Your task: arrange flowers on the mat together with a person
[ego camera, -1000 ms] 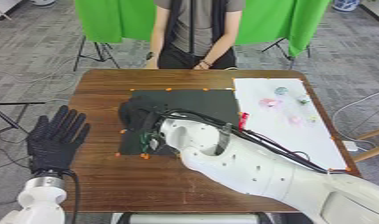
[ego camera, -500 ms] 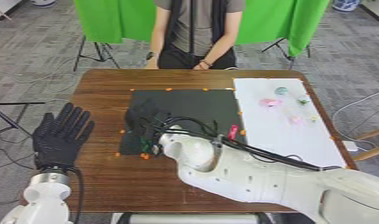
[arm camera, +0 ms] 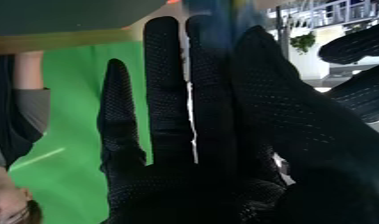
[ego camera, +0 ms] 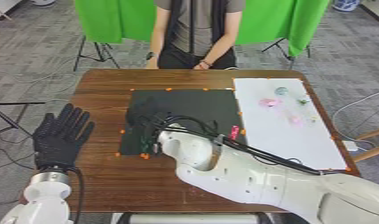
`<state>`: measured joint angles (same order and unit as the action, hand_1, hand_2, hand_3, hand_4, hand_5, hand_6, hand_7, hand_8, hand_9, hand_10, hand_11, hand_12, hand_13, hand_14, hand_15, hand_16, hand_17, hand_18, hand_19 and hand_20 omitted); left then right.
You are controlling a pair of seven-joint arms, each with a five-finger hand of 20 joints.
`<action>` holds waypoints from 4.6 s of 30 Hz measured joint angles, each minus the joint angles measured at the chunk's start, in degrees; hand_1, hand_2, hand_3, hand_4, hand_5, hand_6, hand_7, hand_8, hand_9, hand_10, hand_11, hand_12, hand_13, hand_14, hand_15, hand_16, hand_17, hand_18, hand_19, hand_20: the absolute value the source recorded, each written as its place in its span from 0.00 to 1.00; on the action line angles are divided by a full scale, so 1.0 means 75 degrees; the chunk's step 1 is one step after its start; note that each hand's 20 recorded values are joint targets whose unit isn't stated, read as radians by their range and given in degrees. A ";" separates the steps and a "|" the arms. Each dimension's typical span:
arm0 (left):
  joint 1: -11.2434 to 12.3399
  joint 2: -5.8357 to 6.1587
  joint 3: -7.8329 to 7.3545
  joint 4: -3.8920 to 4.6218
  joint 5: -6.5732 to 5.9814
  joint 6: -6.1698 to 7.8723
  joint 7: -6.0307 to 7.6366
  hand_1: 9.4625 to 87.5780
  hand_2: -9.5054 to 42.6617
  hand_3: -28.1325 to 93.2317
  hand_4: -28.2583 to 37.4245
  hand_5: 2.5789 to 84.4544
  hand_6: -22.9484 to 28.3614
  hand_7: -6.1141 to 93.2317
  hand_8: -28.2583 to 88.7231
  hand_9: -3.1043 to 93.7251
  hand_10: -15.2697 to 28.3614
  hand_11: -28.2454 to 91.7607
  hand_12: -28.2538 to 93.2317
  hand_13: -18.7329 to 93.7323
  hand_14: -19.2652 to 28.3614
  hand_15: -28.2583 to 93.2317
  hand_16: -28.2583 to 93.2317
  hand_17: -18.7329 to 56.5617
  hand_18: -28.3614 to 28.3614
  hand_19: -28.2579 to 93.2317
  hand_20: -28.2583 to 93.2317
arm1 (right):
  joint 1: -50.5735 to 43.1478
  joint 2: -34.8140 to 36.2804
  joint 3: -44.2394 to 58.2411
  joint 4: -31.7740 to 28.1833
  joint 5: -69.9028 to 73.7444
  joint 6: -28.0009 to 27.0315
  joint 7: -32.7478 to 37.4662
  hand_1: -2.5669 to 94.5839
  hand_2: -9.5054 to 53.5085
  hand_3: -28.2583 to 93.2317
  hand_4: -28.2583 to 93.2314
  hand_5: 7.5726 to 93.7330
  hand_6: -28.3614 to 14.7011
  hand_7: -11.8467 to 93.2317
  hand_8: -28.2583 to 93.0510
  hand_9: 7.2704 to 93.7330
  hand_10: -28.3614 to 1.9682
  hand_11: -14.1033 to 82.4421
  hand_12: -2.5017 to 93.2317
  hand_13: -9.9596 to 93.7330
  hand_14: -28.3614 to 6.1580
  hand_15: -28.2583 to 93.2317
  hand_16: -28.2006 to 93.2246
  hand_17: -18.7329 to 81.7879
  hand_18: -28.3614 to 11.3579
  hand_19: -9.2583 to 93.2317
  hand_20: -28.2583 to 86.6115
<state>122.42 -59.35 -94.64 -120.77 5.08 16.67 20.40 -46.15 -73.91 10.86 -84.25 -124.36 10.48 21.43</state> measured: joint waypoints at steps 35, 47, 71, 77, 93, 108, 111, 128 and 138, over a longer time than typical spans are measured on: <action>0.0732 -0.0532 -0.0579 -0.0266 -0.0117 -0.0053 -0.0014 0.25 0.43 0.83 0.00 0.52 0.61 0.18 0.15 0.44 0.67 0.39 0.28 0.43 0.70 0.46 0.17 0.16 0.77 0.56 0.30 | -0.4169 0.1947 0.7321 -0.3793 0.6791 -0.1389 -0.2513 0.28 0.27 0.90 0.01 0.39 0.59 0.24 0.14 0.43 0.55 0.20 0.15 0.45 0.41 0.32 0.39 0.31 0.26 0.46 0.34; 0.0862 -0.0543 -0.0602 -0.0357 -0.0298 -0.0083 0.0302 0.25 0.44 0.84 0.00 0.53 0.61 0.19 0.15 0.45 0.67 0.39 0.28 0.44 0.70 0.46 0.17 0.16 0.77 0.56 0.31 | -0.7381 0.2823 1.1263 -0.4291 0.9303 -0.1279 -0.1794 0.23 0.28 0.89 0.02 0.38 0.60 0.21 0.15 0.39 0.53 0.19 0.14 0.44 0.40 0.32 0.38 0.30 0.25 0.42 0.36; 0.0883 -0.0531 -0.0612 -0.0366 -0.0335 -0.0085 0.0294 0.26 0.45 0.84 0.00 0.54 0.61 0.19 0.15 0.46 0.66 0.39 0.28 0.45 0.70 0.46 0.17 0.17 0.77 0.56 0.31 | -0.9528 0.2461 1.1995 -0.5046 0.8997 0.0011 -0.2112 0.24 0.27 0.90 0.03 0.34 0.60 0.22 0.15 0.37 0.54 0.19 0.14 0.44 0.39 0.32 0.38 0.30 0.24 0.43 0.37; 0.0905 -0.0538 -0.0613 -0.0384 -0.0345 -0.0085 0.0288 0.26 0.45 0.84 0.00 0.53 0.61 0.19 0.15 0.46 0.66 0.39 0.28 0.45 0.70 0.46 0.17 0.17 0.77 0.56 0.31 | -0.9508 0.2410 1.2010 -0.5049 0.8966 -0.0034 -0.2037 0.24 0.26 0.90 0.03 0.34 0.60 0.22 0.15 0.37 0.54 0.19 0.15 0.44 0.38 0.32 0.38 0.30 0.24 0.43 0.37; 0.0977 -0.0562 -0.0598 -0.0410 -0.0431 -0.0084 0.0284 0.26 0.46 0.84 0.00 0.53 0.61 0.19 0.15 0.46 0.66 0.39 0.28 0.45 0.71 0.47 0.17 0.17 0.77 0.57 0.31 | -0.9522 0.2340 1.1901 -0.5088 0.8785 0.0015 -0.1934 0.24 0.25 0.90 0.03 0.34 0.59 0.22 0.15 0.37 0.53 0.19 0.15 0.44 0.38 0.32 0.39 0.30 0.24 0.44 0.37; 0.0981 -0.0567 -0.0592 -0.0411 -0.0518 -0.0097 0.0301 0.26 0.46 0.84 0.00 0.54 0.61 0.19 0.15 0.46 0.66 0.40 0.28 0.45 0.70 0.47 0.17 0.17 0.77 0.57 0.31 | -0.9548 0.2335 1.1870 -0.5167 0.8610 -0.0107 -0.1759 0.25 0.24 0.89 0.03 0.34 0.59 0.22 0.15 0.36 0.53 0.19 0.15 0.43 0.37 0.32 0.39 0.30 0.23 0.44 0.37; 0.0982 -0.0564 -0.0592 -0.0410 -0.0520 -0.0095 0.0304 0.26 0.46 0.84 0.00 0.54 0.61 0.19 0.15 0.46 0.66 0.40 0.28 0.45 0.70 0.47 0.17 0.17 0.77 0.57 0.31 | -0.9515 0.2316 1.1749 -0.5165 0.8661 -0.0173 -0.1689 0.25 0.24 0.89 0.03 0.34 0.59 0.22 0.15 0.36 0.53 0.19 0.15 0.43 0.37 0.32 0.39 0.29 0.23 0.44 0.37; 0.0974 -0.0520 -0.0629 -0.0401 -0.0450 -0.0075 0.0287 0.26 0.46 0.84 0.00 0.54 0.60 0.19 0.15 0.46 0.67 0.40 0.28 0.45 0.72 0.47 0.18 0.17 0.77 0.57 0.31 | -0.9843 0.1934 1.2087 -0.5147 0.8695 -0.1213 -0.1562 0.25 0.24 0.89 0.03 0.35 0.59 0.22 0.15 0.38 0.53 0.19 0.15 0.43 0.37 0.31 0.39 0.29 0.24 0.44 0.37; 0.0984 -0.0516 -0.0639 -0.0405 -0.0433 -0.0066 0.0300 0.26 0.46 0.84 0.00 0.54 0.60 0.19 0.15 0.46 0.67 0.39 0.28 0.45 0.71 0.47 0.17 0.16 0.77 0.57 0.31 | -0.9867 0.1913 1.1972 -0.5111 0.8549 -0.1317 -0.1713 0.26 0.20 0.90 0.03 0.37 0.59 0.23 0.15 0.39 0.53 0.19 0.15 0.44 0.43 0.31 0.38 0.36 0.37 0.45 0.37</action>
<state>129.80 -63.22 -99.43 -123.81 1.83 16.17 22.65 -120.15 -59.57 100.65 -122.59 -60.24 0.61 8.59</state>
